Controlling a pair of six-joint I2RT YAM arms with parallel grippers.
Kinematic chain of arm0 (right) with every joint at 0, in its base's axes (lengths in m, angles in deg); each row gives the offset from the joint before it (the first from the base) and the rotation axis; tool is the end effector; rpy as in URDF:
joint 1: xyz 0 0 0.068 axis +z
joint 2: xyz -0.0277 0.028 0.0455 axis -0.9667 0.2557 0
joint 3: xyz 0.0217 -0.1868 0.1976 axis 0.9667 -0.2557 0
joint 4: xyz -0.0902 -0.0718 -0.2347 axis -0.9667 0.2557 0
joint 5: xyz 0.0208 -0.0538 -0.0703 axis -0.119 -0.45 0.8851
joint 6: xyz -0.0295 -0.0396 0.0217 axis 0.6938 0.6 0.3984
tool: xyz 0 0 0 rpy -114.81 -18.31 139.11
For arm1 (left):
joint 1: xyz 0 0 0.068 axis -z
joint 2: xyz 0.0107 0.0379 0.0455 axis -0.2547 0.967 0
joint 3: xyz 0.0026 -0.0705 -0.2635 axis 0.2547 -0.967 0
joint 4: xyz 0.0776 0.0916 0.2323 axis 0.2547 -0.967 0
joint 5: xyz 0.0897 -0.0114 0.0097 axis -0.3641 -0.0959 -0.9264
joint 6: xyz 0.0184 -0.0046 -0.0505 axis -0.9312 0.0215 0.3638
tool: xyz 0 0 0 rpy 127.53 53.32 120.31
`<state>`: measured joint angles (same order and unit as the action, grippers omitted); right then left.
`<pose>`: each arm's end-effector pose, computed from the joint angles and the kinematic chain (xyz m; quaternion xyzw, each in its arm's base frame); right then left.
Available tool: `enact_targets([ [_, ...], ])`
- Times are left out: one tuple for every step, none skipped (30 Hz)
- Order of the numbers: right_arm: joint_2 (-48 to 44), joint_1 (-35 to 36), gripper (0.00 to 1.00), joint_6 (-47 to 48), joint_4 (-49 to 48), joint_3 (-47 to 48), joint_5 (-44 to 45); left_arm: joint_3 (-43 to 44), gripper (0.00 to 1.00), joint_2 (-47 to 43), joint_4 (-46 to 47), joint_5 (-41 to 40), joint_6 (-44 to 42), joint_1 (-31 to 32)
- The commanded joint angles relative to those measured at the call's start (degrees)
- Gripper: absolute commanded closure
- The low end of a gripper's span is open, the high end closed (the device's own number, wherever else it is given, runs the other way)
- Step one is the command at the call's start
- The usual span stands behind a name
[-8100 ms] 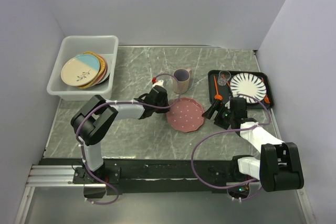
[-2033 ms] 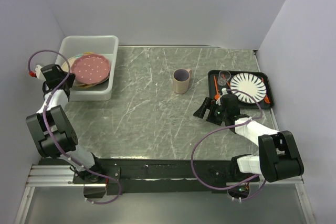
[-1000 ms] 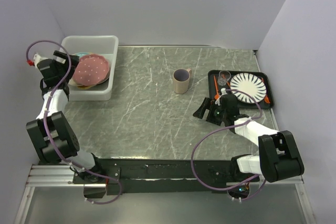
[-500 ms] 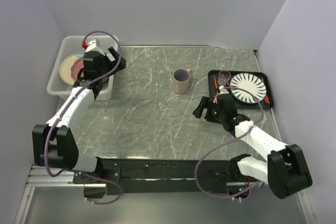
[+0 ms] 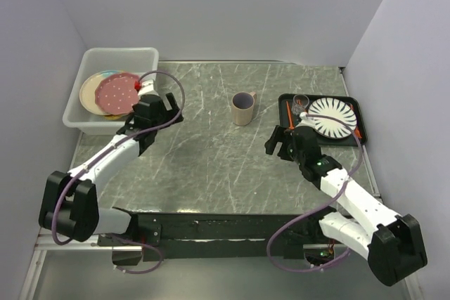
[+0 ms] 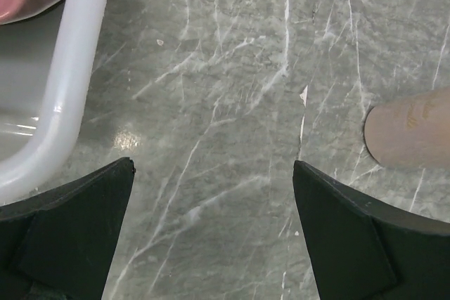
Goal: Place the plates into the plastic bin on the countertop
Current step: Reset both arms
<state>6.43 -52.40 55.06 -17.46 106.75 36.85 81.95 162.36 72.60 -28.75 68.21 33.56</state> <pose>0.1911 0.0766 0.2185 0.0797 0.8805 0.1679 0.4361 0.2815 -0.0868 0.2568 -0.1559 0.8473 -0.1178 0.4938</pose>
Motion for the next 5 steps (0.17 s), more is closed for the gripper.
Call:
enact_targets([
  [-1.6, 0.5, 0.01, 0.2, 0.3, 2.2, 4.8, -1.7, 0.01, -2.7, 3.8, -4.3, -1.5, 1.5],
  [-1.9, 0.6, 0.0, 0.1, 0.4, 2.5, 5.4, -2.3, 0.01, -3.9, 4.6, -3.8, -2.0, 1.6],
  [-2.1, 0.5, 0.0, 0.1, 0.5, 2.5, 6.3, -2.7, 0.01, -4.4, 5.1, -3.5, -2.4, 1.6],
  [-2.2, 0.5, 0.0, 0.0, 0.7, 2.7, 6.9, -3.1, 0.01, -5.0, 5.4, -3.5, -2.6, 1.6],
  [-2.6, 0.5, 0.0, -0.2, 0.7, 3.0, 7.6, -3.1, 0.0, -5.6, 5.3, -3.9, -2.6, 1.6],
])
